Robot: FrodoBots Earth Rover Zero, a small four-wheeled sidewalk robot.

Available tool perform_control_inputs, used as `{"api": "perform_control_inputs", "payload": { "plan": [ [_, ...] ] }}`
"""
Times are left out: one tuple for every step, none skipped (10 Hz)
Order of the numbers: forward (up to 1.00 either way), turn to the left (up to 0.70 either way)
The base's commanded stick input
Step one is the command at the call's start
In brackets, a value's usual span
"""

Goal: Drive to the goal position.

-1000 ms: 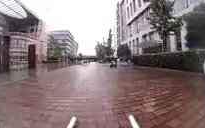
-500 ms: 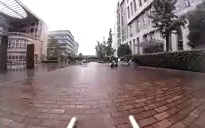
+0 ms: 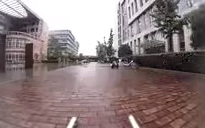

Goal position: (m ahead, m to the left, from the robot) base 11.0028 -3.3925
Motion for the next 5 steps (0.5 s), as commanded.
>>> {"api": "perform_control_inputs", "payload": {
  "plan": [
    [0.7, 0.0],
    [0.7, 0.0],
    [0.7, 0.0],
    [0.7, 0.0],
    [0.7, 0.0]
  ]
}}
